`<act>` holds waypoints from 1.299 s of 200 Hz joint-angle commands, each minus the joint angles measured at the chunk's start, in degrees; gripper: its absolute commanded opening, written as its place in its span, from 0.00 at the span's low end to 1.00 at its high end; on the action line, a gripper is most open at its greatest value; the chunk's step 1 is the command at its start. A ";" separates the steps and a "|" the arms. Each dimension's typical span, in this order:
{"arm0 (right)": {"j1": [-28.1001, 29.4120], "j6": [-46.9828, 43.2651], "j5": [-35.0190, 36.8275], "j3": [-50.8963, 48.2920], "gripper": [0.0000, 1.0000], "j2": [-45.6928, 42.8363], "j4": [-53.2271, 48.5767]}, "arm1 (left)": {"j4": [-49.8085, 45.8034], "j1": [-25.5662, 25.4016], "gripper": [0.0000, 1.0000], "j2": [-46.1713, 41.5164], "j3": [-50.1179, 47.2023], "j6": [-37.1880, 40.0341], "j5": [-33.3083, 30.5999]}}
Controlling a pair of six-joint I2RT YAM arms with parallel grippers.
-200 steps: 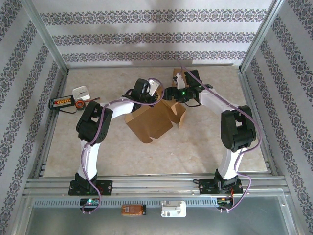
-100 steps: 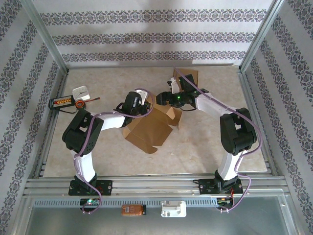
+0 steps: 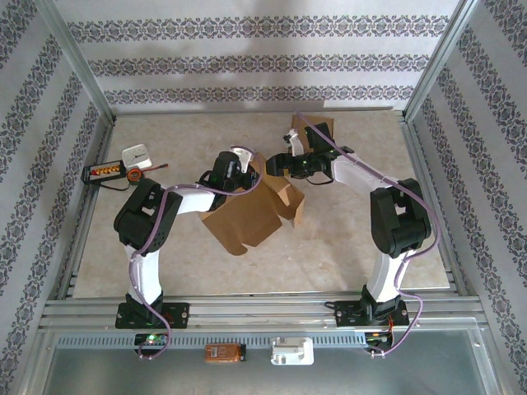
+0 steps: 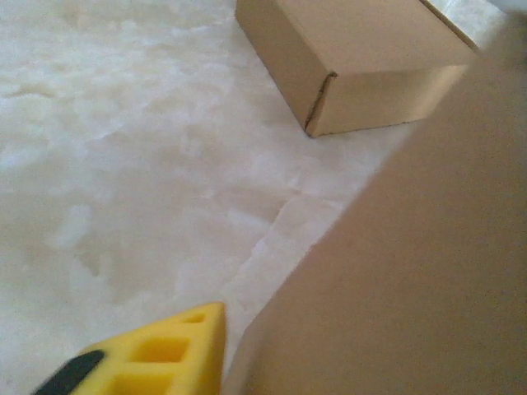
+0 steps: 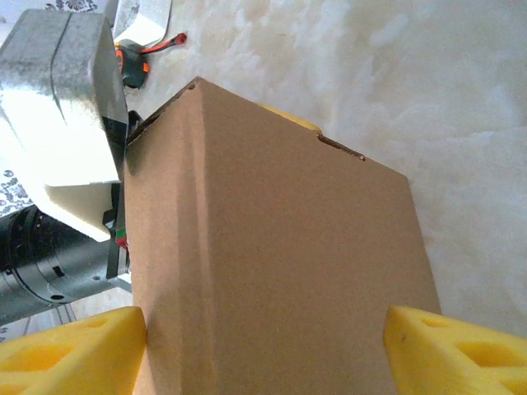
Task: Fold the paper box
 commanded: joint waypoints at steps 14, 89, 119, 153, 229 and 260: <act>0.16 -1.67 -0.72 1.54 0.76 1.03 -2.55 | -0.24 0.36 0.09 1.21 -1.35 -1.36 1.53; 0.64 14.92 25.88 2.87 0.83 -11.33 -6.80 | -0.68 -3.06 0.02 -8.82 -9.89 -0.04 -12.97; 2.32 18.63 40.40 3.33 0.86 -17.33 -14.19 | -1.15 -6.95 0.15 -13.10 -13.96 -1.62 -23.18; 4.93 25.54 42.43 -1.16 0.86 -23.71 -17.45 | 0.25 -11.00 0.40 -17.69 -17.50 -2.16 -27.55; 12.92 43.28 45.86 -9.51 0.85 -31.84 -21.40 | -26.44 -14.41 0.79 -47.09 -17.96 -15.20 -29.27; 15.82 50.33 43.83 -12.04 0.85 -29.38 -15.42 | -46.05 -6.91 0.85 -46.93 -6.12 -22.73 -22.26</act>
